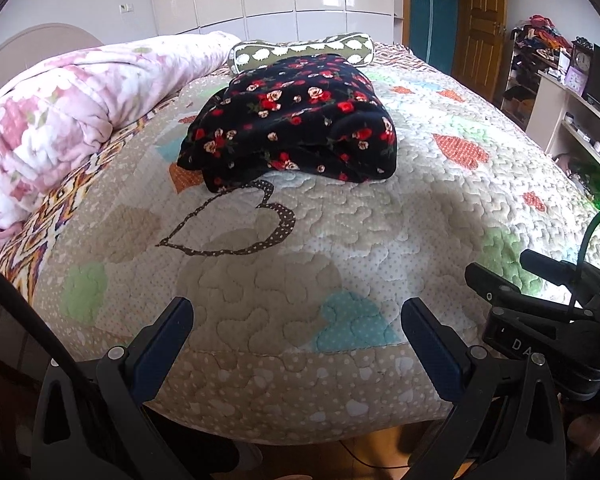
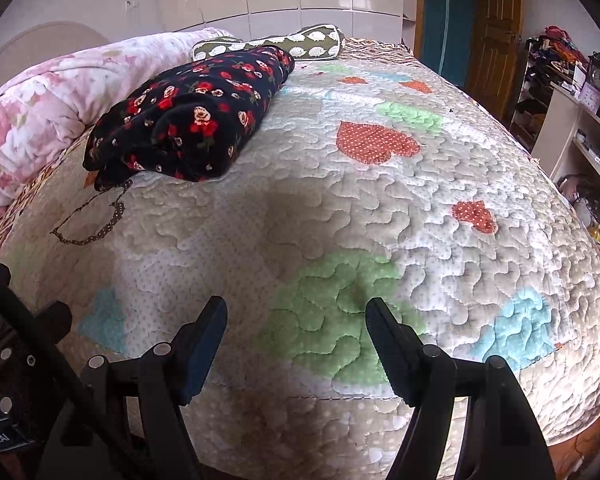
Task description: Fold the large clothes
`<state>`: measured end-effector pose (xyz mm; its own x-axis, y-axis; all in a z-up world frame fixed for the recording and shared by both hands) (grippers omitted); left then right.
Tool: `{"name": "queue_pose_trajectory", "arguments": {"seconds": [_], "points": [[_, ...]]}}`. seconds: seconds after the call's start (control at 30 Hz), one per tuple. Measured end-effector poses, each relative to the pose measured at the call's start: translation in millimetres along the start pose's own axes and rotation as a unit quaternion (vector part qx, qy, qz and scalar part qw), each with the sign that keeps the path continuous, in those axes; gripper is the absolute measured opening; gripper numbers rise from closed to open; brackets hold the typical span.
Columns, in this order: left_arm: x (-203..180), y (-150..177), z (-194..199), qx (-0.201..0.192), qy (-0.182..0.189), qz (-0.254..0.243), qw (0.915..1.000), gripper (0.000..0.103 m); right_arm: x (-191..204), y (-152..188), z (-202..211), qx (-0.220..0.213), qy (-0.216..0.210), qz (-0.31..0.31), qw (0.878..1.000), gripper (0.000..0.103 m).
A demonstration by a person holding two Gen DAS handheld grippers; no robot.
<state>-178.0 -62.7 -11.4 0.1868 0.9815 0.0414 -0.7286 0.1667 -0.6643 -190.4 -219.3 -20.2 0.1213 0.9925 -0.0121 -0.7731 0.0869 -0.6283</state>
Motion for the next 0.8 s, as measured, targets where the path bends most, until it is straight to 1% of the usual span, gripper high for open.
{"name": "queue_pose_trajectory", "arguments": {"seconds": [0.23,0.8], "points": [[3,3,-8,0.016,0.007,0.008,0.9998,0.103,4,1,-2,0.005,0.009,0.012,1.0,0.076],[6,7,-12,0.021,0.006,0.011,0.9997,0.103,6,3,-7,0.019,0.015,0.019,1.0,0.078]]}}
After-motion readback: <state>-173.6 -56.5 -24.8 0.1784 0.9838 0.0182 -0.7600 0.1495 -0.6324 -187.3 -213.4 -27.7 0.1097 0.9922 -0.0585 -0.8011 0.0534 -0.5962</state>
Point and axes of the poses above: each gripper's, at about its wrist camera, not at the fingertips, and z roughly against the way its jaws point, x to its left, y to its underside, the point moved 6 cm from there along -z, roughly the way its jaws point, and after that the axes turned 3 degrees about z, right-handed, at the moved point
